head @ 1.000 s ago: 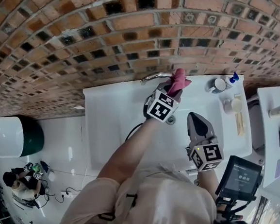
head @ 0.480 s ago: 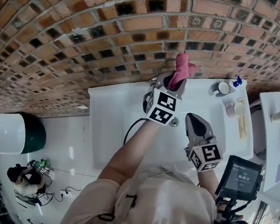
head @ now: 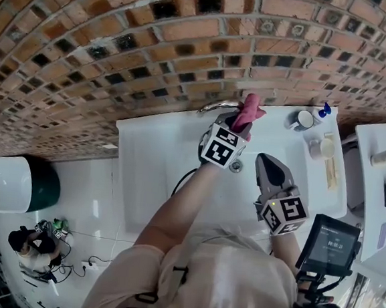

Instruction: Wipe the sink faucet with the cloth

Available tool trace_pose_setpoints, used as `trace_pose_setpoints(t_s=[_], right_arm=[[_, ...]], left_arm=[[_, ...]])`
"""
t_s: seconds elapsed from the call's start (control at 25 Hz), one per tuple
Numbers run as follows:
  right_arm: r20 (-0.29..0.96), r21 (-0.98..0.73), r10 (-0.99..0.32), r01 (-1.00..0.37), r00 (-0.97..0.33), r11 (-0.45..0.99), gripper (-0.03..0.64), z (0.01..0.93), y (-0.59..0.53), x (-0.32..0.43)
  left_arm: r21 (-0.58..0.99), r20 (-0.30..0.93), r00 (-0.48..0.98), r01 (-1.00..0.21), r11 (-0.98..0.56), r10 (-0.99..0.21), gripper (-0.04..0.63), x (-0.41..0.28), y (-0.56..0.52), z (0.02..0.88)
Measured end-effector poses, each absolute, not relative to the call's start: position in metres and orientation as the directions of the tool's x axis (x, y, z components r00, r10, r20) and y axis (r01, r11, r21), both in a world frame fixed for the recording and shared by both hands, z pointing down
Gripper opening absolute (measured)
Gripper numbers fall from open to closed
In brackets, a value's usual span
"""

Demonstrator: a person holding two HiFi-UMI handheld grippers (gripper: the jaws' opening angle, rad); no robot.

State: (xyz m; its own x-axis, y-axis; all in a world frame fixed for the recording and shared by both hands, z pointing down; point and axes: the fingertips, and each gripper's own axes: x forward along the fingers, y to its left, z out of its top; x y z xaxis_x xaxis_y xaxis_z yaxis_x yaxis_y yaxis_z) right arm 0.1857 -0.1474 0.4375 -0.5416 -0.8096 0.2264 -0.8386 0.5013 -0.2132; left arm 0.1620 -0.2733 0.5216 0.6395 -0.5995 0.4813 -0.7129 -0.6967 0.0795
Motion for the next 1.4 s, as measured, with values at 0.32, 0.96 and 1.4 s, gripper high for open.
trace_pose_setpoints(t_s=[0.32, 0.96, 1.4], right_arm=[[0.239, -0.215, -0.810, -0.843, -0.535, 0.493, -0.012, 0.442, -0.149, 0.189], [0.189, -0.149, -0.788, -0.810, -0.586, 0.567, -0.012, 0.408, -0.137, 0.143], [0.188, -0.141, -0.688, -0.713, -0.700, 0.687, -0.012, 0.399, -0.091, 0.052]], left_arm=[[0.132, 0.575, 0.609, -0.728, -0.673, -0.547, 0.104, 0.151, -0.265, 0.563], [-0.088, 0.179, 0.604, -0.776, -0.625, -0.776, 0.105, 0.081, -0.221, 0.375], [-0.089, 0.205, 0.364, -0.917, -0.388, -0.908, 0.106, -0.094, -0.137, 0.380]])
